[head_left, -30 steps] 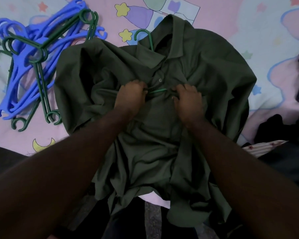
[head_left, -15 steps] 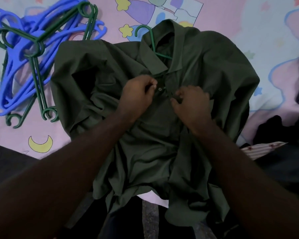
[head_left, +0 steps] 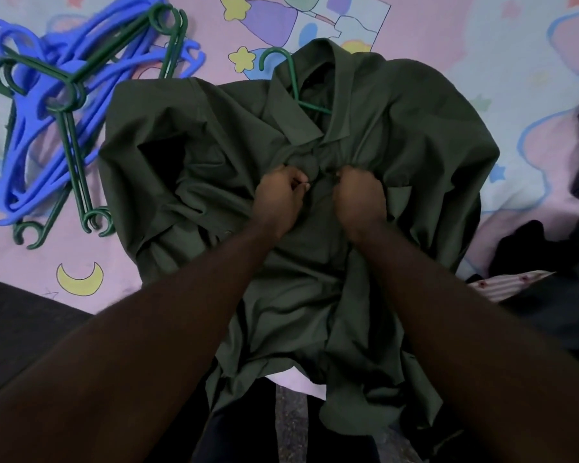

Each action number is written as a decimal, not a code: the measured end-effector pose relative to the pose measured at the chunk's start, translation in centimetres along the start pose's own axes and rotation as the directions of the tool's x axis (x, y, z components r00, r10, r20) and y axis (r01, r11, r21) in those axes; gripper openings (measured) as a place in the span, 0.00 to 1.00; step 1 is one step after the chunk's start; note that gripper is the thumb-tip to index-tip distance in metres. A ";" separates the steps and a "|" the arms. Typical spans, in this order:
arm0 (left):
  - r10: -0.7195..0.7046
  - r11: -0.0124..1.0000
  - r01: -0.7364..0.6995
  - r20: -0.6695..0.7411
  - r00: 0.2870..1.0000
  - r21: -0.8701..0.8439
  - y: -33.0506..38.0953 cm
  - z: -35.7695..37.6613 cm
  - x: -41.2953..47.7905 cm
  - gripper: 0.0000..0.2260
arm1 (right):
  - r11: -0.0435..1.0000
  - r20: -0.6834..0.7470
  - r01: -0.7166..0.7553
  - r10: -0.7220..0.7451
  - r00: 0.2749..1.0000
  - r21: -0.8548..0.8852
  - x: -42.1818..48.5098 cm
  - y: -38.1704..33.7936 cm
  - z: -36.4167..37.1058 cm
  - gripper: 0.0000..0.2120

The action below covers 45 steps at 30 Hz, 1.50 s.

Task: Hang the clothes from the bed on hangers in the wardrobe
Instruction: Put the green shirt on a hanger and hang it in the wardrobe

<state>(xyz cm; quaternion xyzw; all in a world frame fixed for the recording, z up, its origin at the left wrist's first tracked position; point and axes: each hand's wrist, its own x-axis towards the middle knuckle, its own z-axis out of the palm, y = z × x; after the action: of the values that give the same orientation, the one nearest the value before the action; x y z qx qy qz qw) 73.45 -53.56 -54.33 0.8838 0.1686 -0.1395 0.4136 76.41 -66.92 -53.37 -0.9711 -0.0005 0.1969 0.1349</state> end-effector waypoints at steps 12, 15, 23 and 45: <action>-0.179 0.862 0.154 -0.006 0.984 -0.483 2.6 -2.8 -4.6 0.07 | 0.208 0.304 -0.336 0.168 0.938 0.919 -4.9 -0.7 -3.4 0.09; -0.207 0.817 0.183 0.018 0.978 -0.547 3.6 -3.6 -5.3 0.08 | 0.175 0.305 -0.328 0.145 0.941 0.928 -5.6 -0.9 -4.0 0.06; -0.195 0.755 0.212 0.096 0.976 -0.621 4.7 -4.7 -5.7 0.04 | 0.375 0.246 -0.231 0.007 0.969 0.898 -5.9 -0.7 -5.3 0.09; -0.170 0.784 0.245 0.182 0.968 -0.570 4.5 -5.4 -5.9 0.06 | 0.405 0.236 -0.165 -0.131 0.963 0.899 -6.4 -0.3 -5.2 0.07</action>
<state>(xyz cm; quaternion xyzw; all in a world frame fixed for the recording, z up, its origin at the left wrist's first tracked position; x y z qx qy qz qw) 70.50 -53.17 -45.65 0.6779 0.2744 -0.1782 0.6583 72.48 -68.34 -46.26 -0.7028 0.0986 0.2966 0.6391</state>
